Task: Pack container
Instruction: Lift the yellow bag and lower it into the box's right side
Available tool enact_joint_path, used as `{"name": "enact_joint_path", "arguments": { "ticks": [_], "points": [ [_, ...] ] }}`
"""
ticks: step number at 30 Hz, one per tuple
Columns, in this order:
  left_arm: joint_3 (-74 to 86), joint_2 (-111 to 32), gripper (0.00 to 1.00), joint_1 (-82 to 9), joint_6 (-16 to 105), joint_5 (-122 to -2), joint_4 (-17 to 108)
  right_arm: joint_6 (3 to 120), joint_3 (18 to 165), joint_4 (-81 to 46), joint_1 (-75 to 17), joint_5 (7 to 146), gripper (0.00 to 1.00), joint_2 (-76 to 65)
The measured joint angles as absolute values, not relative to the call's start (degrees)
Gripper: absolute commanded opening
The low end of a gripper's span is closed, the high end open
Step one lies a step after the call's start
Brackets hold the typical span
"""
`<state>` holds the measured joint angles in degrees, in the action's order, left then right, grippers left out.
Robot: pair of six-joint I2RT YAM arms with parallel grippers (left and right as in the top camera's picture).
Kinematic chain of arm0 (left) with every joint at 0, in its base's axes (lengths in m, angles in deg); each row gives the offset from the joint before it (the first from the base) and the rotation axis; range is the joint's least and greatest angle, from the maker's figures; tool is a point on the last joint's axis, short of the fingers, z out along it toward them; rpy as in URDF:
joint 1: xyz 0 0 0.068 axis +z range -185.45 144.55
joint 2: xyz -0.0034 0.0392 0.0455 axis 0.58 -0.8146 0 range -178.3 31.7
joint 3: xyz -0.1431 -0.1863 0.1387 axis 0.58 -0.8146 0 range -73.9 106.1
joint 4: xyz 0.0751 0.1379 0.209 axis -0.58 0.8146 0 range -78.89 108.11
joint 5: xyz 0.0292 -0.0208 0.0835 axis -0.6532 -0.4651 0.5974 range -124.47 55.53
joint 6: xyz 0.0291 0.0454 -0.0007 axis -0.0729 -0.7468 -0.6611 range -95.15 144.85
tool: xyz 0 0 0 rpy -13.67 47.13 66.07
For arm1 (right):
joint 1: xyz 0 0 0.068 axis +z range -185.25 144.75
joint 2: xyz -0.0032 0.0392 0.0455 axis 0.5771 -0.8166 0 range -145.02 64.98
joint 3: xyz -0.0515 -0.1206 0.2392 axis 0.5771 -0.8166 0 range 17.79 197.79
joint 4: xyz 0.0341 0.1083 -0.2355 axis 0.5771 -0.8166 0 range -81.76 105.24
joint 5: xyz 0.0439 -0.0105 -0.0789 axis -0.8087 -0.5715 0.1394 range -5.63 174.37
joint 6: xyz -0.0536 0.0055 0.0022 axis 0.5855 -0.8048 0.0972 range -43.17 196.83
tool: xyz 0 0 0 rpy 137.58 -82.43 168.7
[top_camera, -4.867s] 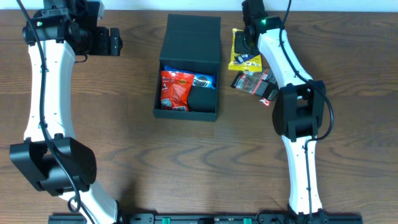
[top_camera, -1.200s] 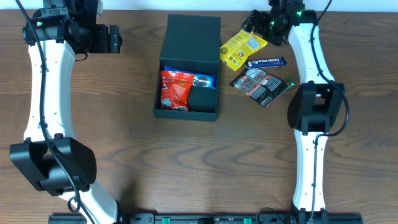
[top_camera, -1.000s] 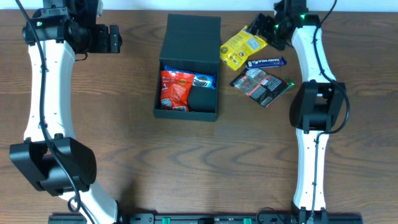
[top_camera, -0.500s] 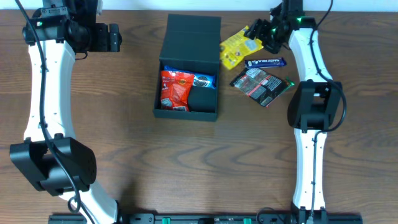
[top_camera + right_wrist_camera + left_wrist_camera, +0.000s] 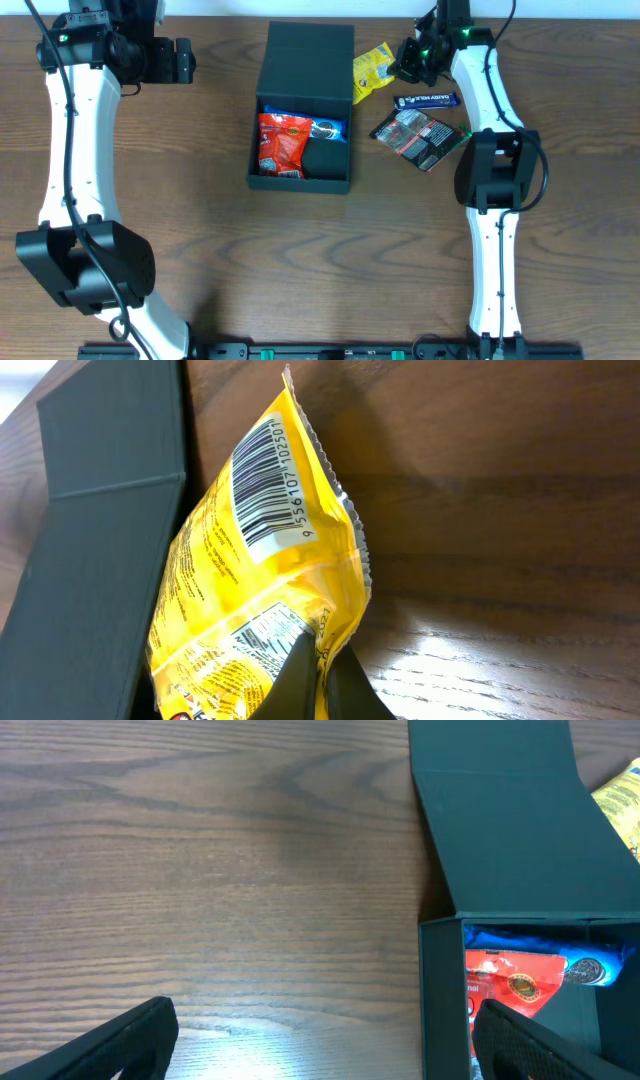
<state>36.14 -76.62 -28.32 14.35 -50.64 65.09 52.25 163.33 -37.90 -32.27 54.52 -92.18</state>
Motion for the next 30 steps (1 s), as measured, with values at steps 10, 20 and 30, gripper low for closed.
{"name": "enact_joint_path", "arguments": {
  "ticks": [10, 20, 30],
  "points": [
    [36.1, -76.6, 0.95, -28.3, 14.4, -50.6, 65.1, 59.5, 163.3, -41.2, -33.0, 58.0, 0.01, -84.9],
    [36.1, -76.6, 0.95, -28.3, 14.4, -50.6, 65.1, 76.5, 165.4, -55.3, -33.0, 48.0, 0.01, -66.0],
    [36.1, -76.6, 0.95, -28.3, 13.0, -50.6, 66.6, 98.3, 165.0, -75.2, -25.6, 36.8, 0.01, -66.8]
  ]
}}
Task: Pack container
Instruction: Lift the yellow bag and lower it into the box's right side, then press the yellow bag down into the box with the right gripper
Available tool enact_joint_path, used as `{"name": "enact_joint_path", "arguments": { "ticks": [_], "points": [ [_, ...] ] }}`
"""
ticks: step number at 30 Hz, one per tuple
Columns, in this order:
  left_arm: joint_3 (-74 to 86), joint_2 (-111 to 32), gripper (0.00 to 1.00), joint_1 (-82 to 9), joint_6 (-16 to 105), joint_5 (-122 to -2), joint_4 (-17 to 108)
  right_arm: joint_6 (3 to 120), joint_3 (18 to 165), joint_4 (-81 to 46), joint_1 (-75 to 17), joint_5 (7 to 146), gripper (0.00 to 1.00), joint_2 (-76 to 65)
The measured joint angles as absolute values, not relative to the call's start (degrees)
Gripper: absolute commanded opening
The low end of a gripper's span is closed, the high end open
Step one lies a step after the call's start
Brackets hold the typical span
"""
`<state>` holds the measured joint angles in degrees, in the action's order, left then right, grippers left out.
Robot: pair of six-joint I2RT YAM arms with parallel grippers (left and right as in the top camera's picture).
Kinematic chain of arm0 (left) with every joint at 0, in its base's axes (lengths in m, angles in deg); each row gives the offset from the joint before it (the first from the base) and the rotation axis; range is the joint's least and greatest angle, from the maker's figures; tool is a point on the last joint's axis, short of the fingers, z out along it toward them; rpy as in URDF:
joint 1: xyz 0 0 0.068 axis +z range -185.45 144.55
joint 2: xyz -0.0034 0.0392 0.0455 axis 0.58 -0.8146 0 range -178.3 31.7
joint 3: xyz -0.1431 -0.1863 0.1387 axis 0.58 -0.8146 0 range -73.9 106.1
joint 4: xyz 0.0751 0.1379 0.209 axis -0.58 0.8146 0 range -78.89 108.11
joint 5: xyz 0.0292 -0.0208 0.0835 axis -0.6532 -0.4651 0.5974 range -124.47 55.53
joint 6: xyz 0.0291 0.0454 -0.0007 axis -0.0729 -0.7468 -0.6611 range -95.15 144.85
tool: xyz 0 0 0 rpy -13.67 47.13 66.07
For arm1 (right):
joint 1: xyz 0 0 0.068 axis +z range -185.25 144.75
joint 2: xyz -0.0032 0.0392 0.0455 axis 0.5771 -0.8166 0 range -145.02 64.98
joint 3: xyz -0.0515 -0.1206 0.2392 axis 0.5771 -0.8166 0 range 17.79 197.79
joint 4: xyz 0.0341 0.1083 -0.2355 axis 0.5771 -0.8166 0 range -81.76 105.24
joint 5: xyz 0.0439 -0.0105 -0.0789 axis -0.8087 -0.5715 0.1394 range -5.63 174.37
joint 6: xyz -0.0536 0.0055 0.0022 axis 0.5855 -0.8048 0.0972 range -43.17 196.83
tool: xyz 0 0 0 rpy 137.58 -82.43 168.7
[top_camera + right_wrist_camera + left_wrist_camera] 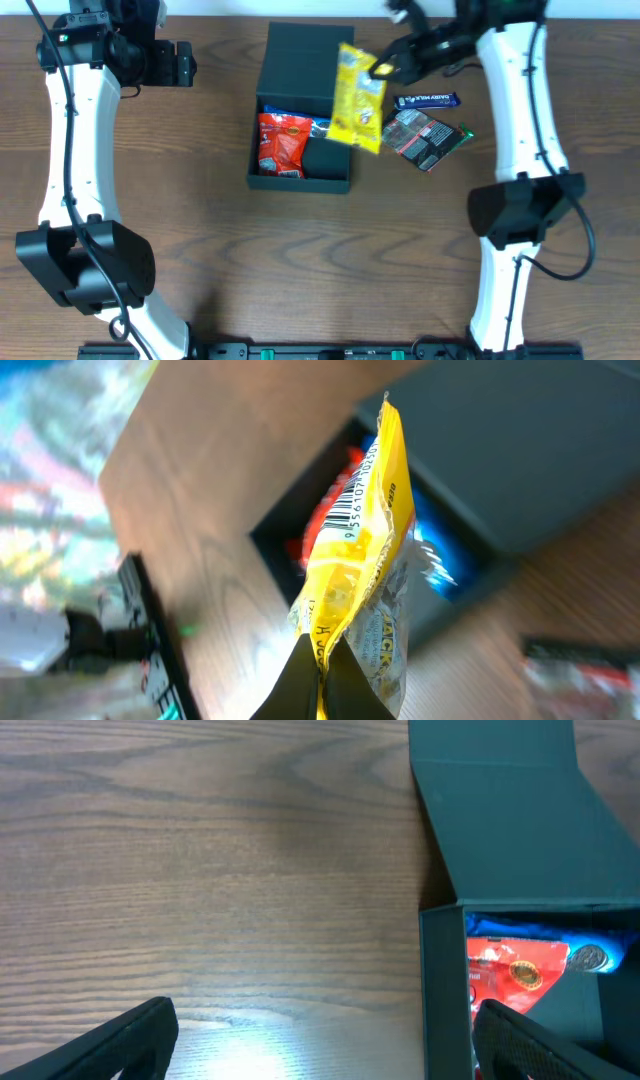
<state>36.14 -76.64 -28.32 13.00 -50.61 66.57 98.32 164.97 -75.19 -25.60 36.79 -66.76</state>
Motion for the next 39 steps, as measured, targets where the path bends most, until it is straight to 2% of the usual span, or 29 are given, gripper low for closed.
{"name": "enact_joint_path", "arguments": {
  "ticks": [9, 17, 25, 34, 35, 37, 38, 39],
  "points": [
    [36.1, -76.6, 0.95, -28.3, 12.5, -50.6, 67.5, 103.5, 165.0, -74.9, -15.9, 34.4, 0.01, -69.1],
    [36.1, -76.6, 0.96, -28.3, 12.6, -50.6, 67.7, 103.9, 164.9, -74.4, -16.4, 32.0, 0.01, -78.5],
    [36.1, -76.6, 0.95, -28.3, 12.5, -50.6, 67.8, 102.3, 164.9, -72.5, -16.8, 32.4, 0.01, -81.6],
    [36.1, -76.6, 0.95, -28.3, 12.5, -50.6, 67.8, 95.5, 164.9, -72.4, -18.0, 42.4, 0.02, -82.6],
    [36.1, -76.6, 0.95, -28.3, 12.5, -50.6, 67.8, 95.0, 164.9, -72.5, -18.0, 43.3, 0.11, -82.7],
    [36.1, -76.6, 0.95, -28.3, 12.5, -50.6, 67.8, 93.2, 164.9, -72.6, -18.0, 46.2, 0.71, -82.7],
    [36.1, -76.6, 0.95, -28.3, 12.5, -50.6, 67.8, 92.3, 164.9, -72.6, -18.0, 47.8, 0.86, -82.7],
    [36.1, -76.6, 0.95, -28.3, 12.5, -50.6, 67.8, 91.4, 164.9, -72.7, -18.0, 49.2, 0.91, -82.7]
  ]
}}
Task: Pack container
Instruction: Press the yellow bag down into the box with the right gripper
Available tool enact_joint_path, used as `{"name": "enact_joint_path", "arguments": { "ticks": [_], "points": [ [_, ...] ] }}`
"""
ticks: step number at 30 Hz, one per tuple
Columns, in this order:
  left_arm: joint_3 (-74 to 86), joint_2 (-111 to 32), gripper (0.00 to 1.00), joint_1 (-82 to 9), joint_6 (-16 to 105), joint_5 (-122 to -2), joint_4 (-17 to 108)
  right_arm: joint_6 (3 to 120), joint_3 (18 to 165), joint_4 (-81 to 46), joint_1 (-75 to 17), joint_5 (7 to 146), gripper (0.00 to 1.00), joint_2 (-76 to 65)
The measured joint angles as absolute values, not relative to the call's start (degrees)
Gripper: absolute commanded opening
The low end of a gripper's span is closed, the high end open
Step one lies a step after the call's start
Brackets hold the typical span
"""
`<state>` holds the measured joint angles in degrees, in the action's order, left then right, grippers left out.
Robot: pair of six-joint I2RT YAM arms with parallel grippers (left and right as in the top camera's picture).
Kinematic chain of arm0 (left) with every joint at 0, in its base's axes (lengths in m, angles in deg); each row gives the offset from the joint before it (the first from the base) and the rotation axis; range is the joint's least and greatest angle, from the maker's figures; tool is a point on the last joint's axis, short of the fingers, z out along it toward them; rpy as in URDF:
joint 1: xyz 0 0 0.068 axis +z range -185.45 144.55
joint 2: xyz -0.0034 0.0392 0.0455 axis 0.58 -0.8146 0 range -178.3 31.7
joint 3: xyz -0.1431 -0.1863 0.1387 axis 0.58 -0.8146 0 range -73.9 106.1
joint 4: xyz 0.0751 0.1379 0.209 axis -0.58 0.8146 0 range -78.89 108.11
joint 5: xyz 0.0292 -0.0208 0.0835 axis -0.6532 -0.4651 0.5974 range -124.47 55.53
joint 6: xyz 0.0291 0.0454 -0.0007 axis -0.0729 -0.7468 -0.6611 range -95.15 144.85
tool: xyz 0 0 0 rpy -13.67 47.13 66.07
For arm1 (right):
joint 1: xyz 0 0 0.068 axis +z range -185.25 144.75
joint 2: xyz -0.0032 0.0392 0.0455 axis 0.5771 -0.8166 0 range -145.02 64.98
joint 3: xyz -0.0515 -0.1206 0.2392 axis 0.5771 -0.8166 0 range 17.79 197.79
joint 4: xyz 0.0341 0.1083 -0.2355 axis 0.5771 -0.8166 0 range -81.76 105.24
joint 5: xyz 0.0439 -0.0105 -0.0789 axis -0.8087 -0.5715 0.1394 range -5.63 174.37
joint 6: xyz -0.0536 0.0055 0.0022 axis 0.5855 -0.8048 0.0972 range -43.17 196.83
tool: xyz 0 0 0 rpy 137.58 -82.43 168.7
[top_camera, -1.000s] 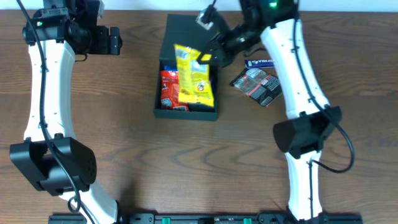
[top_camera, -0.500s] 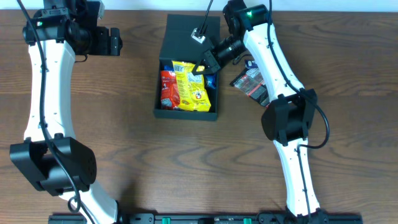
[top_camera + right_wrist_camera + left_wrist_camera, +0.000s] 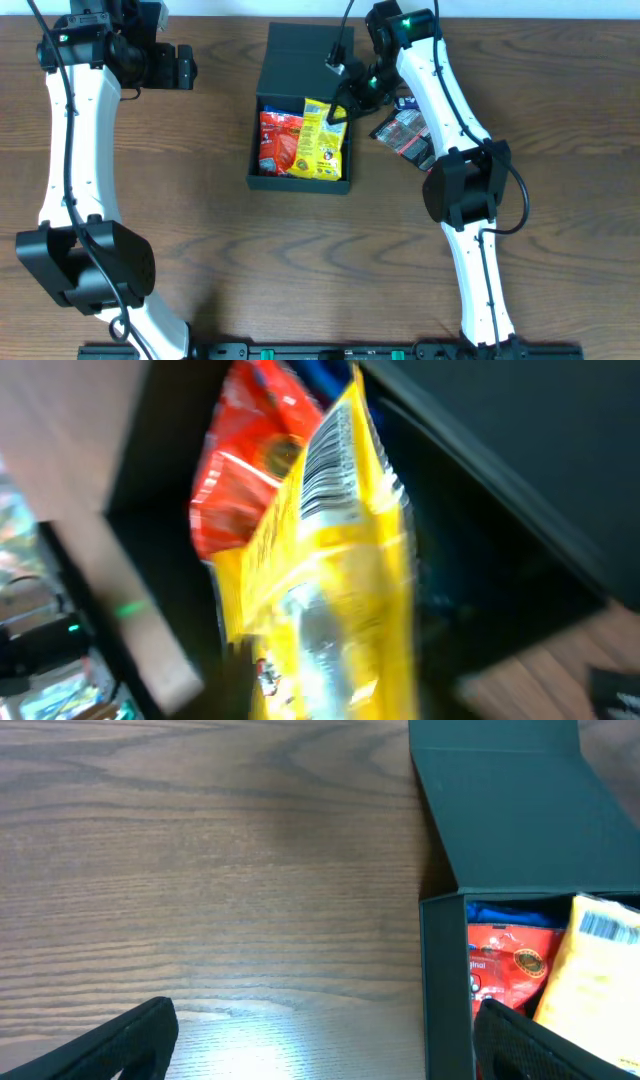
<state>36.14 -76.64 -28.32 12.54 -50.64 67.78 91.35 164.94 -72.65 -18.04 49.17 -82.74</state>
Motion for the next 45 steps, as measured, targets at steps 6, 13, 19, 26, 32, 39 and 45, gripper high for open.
{"name": "enact_joint_path", "arguments": {
  "ticks": [6, 13, 19, 26, 32, 39, 45],
  "points": [
    [36.1, -76.6, 0.95, -28.3, 12.5, -50.6, 67.9, 86.5, 165.3, -71.8, -17.8, 51.0, 0.99, -82.2],
    [36.1, -76.6, 0.95, -28.3, 12.5, -50.6, 67.9, 82.3, 165.5, -69.3, -17.9, 62.5, 0.99, -77.4],
    [36.1, -76.6, 0.95, -28.3, 12.5, -50.6, 67.9, 80.5, 167.1, -66.9, -16.4, 72.6, 0.01, -68.2],
    [36.1, -76.6, 0.95, -28.3, 12.5, -50.6, 67.9, 78.8, 167.7, -66.5, -10.3, 76.9, 0.01, -70.3],
    [36.1, -76.6, 0.95, -28.3, 12.5, -50.6, 68.2, 75.5, 167.0, -66.4, -7.5, 79.0, 0.01, -80.1],
    [36.1, -76.6, 0.95, -28.3, 12.5, -50.6, 68.3, 70.7, 166.7, -66.5, -7.3, 82.1, 0.01, -84.6],
    [36.1, -76.6, 0.95, -28.3, 12.5, -50.6, 68.3, 70.0, 166.7, -65.9, -7.3, 82.8, 0.01, -84.6]
  ]
}}
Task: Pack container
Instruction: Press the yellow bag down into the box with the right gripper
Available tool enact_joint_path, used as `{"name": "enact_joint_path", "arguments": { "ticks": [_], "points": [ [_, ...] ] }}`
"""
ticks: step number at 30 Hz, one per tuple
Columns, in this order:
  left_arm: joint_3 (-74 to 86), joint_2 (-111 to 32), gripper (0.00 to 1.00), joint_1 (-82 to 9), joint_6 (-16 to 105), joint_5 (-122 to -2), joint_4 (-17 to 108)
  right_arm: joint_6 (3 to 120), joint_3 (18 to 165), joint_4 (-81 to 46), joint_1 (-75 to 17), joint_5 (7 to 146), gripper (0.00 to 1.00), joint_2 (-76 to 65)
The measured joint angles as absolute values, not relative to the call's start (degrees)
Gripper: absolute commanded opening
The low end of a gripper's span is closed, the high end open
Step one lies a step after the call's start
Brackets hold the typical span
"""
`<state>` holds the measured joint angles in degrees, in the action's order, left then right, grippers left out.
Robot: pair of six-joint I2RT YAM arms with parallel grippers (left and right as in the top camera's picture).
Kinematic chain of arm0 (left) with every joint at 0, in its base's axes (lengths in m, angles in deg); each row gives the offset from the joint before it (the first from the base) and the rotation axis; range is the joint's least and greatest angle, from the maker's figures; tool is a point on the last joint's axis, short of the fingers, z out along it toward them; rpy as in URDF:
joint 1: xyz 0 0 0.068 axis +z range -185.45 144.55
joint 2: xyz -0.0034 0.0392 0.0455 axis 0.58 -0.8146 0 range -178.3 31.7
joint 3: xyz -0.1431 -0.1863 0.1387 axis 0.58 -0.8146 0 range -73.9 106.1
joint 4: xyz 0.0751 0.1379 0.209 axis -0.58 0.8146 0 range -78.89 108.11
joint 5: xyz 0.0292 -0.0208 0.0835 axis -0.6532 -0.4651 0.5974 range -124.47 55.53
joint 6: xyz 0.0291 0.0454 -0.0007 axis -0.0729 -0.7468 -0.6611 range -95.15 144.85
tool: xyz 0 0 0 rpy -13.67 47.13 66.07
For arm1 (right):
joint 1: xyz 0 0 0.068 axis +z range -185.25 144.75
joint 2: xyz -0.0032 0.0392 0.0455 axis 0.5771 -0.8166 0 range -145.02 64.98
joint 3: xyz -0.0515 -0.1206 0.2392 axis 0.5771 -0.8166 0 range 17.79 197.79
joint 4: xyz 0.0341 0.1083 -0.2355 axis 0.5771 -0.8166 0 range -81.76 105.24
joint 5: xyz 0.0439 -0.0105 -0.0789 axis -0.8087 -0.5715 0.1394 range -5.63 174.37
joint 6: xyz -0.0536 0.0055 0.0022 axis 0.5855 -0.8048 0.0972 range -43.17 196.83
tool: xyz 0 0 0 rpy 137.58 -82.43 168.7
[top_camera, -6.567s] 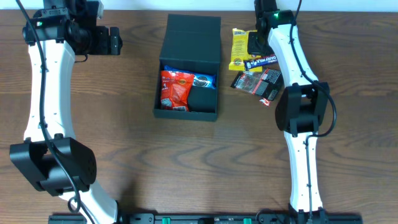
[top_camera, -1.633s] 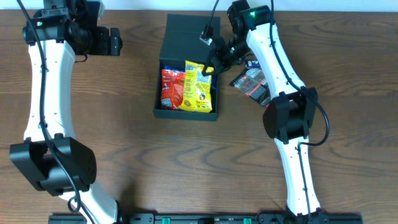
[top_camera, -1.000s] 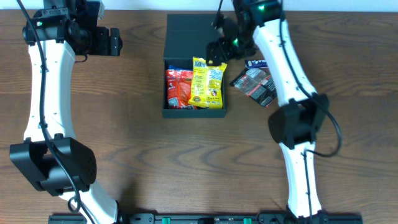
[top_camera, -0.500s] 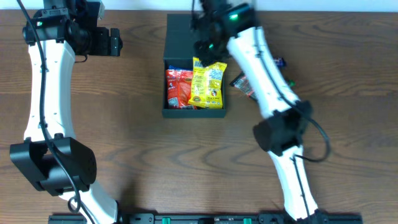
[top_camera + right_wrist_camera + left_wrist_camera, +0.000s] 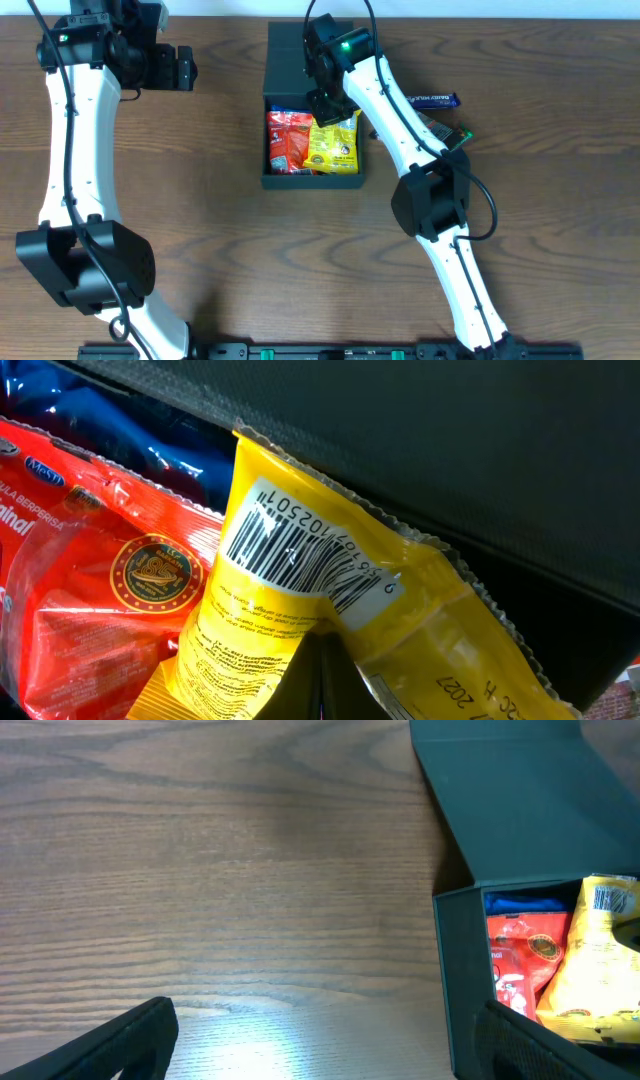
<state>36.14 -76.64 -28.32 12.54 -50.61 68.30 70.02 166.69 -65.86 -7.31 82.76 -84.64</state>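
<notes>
The dark green box [image 5: 312, 182] stands open mid-table, its lid [image 5: 290, 55] folded back. Inside lie a red snack packet [image 5: 288, 140], a blue packet [image 5: 130, 430] at the far end, and a yellow snack packet [image 5: 336, 146] on the right side. My right gripper [image 5: 322, 665] is down in the box, shut on the yellow packet [image 5: 300, 590] just below its barcode. Far off at the upper left, my left gripper [image 5: 188, 65] stays open, and its fingers [image 5: 110, 1040] frame bare wood beside the box [image 5: 460, 970].
A blue snack bar [image 5: 430, 99] and a dark foil packet [image 5: 442, 132], mostly hidden behind my right arm, lie on the wood right of the box. The table's far edge runs along the top of the overhead view.
The yellow packet now lies lower in the box's right side, still pinched by my right gripper. The box has shifted slightly to the right. My left arm has not moved.
My right gripper was shut on the yellow packet on the table right of the lid. Then it held the packet in the air over the box's right edge, then inside the box beside the red packet. Now the packet rests in the box, still gripped.
</notes>
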Motion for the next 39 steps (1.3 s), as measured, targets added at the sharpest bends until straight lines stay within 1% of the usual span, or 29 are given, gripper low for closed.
{"name": "enact_joint_path", "arguments": {
  "ticks": [5, 22, 39],
  "points": [
    [36.1, -76.6, 0.95, -28.3, 12.5, -50.6, 68.3, 69.8, 166.7, -65.8, -7.3, 83.3, 0.01, -84.6],
    [36.1, -76.6, 0.95, -28.3, 12.5, -50.6, 68.3, 67.7, 166.7, -64.5, -7.0, 95.0, 0.01, -82.6],
    [36.1, -76.6, 0.95, -28.3, 12.5, -50.6, 68.4, 67.6, 166.7, -64.4, -7.0, 95.3, 0.01, -85.5]
  ]
}}
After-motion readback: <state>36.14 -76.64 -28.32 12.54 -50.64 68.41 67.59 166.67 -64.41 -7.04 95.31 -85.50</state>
